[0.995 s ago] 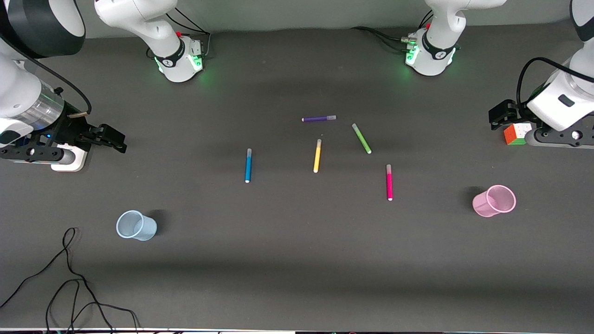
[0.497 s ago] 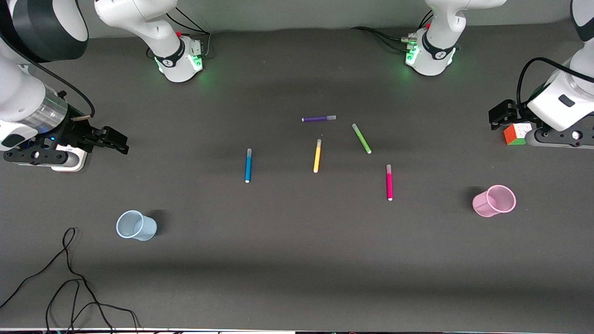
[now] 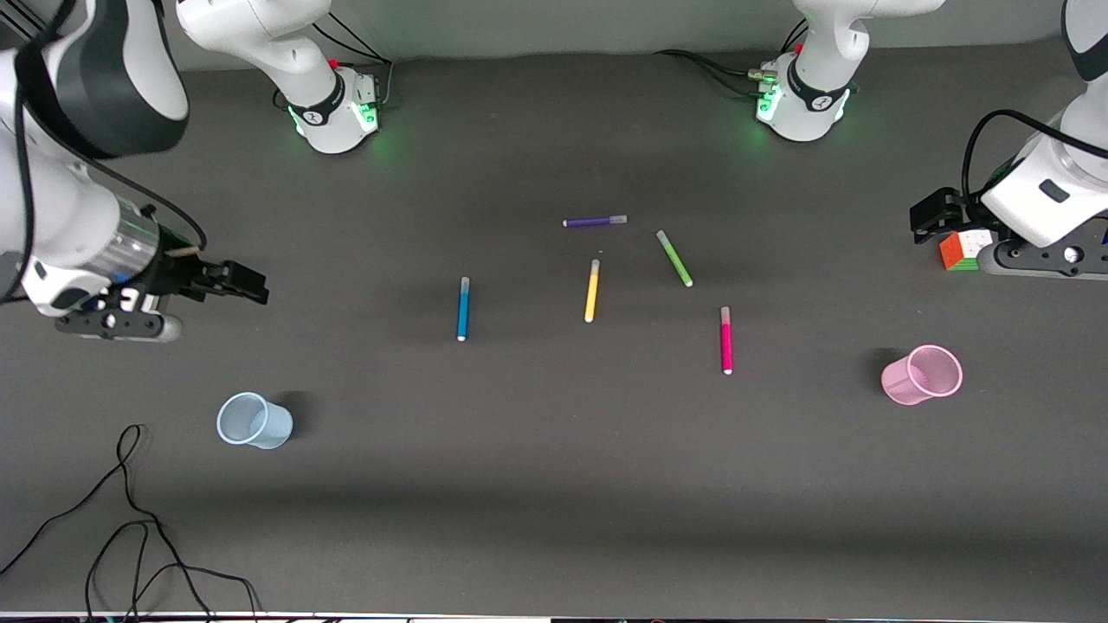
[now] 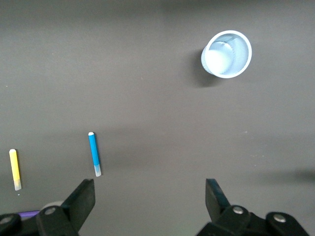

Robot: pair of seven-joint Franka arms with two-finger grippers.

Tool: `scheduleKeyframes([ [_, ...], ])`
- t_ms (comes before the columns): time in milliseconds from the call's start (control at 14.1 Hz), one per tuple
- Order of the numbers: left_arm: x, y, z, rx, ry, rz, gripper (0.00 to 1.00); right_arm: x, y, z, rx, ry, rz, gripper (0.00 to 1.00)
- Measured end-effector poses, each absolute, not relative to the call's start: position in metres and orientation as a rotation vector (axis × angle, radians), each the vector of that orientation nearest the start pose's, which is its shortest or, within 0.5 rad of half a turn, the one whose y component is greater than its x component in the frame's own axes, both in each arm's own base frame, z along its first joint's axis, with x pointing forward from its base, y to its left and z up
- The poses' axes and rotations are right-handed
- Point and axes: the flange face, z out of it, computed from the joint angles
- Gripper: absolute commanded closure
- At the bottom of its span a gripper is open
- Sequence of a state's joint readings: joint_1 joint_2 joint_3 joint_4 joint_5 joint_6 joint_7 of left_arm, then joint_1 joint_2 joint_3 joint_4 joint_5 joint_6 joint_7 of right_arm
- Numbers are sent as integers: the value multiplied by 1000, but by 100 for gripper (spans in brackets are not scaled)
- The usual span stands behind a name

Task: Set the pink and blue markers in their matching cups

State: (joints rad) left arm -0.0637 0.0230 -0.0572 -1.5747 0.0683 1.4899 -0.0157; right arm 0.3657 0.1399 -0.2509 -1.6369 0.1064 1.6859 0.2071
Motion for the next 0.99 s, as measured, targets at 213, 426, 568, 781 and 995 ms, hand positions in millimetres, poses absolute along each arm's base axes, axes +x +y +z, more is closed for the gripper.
scheduleKeyframes([
  [213, 551, -66, 596, -3068, 185, 180, 0, 615, 108, 499, -2989, 188, 223, 1],
  [426, 558, -83, 575, -3099, 223, 246, 2, 632, 121, 473, -2942, 204, 275, 1],
  [568, 562, -86, 564, -3100, 230, 277, 5, 637, 128, 456, -2902, 219, 321, 1],
  [781, 572, -92, 545, -3148, 229, 308, 2, 646, 141, 414, -2880, 243, 412, 1],
  [995, 583, -103, 510, -3178, 244, 347, 2, 649, 187, 349, -2896, 162, 545, 1],
])
